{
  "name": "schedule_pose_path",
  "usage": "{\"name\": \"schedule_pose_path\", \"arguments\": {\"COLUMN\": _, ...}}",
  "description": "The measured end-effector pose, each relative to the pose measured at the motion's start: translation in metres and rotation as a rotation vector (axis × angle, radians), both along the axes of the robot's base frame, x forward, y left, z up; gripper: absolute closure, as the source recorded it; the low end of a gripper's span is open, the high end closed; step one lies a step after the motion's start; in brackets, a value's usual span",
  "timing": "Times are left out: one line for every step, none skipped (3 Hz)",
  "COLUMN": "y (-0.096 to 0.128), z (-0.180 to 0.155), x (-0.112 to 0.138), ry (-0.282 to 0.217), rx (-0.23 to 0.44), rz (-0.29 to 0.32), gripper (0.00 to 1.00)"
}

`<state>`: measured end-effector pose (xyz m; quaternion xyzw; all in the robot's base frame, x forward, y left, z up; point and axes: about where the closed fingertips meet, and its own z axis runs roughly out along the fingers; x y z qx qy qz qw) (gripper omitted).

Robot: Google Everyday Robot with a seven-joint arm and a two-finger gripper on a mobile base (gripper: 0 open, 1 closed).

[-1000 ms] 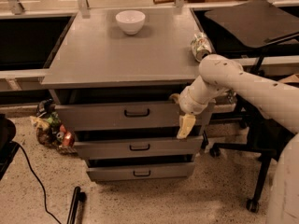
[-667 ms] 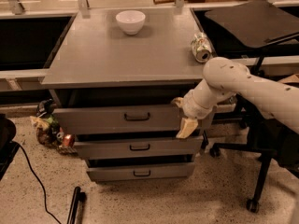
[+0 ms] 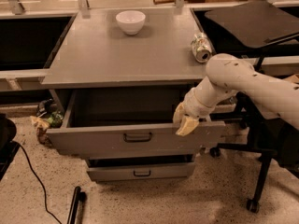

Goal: Open top drawer

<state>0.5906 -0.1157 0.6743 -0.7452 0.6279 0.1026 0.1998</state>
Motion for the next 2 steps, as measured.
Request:
{"name": "schedule_pose_path", "arguments": {"y": -0.0001, "z": 0.0033, "x": -0.0002, "ry": 0.000, "rx": 0.000, "rz": 0.000, "gripper": 0.83}}
{"name": "schedule_pose_path", "arguments": {"y": 0.0000, "z": 0.0033, "x": -0.0002, "ry": 0.000, "rx": 0.000, "rz": 0.000, "gripper": 0.60}}
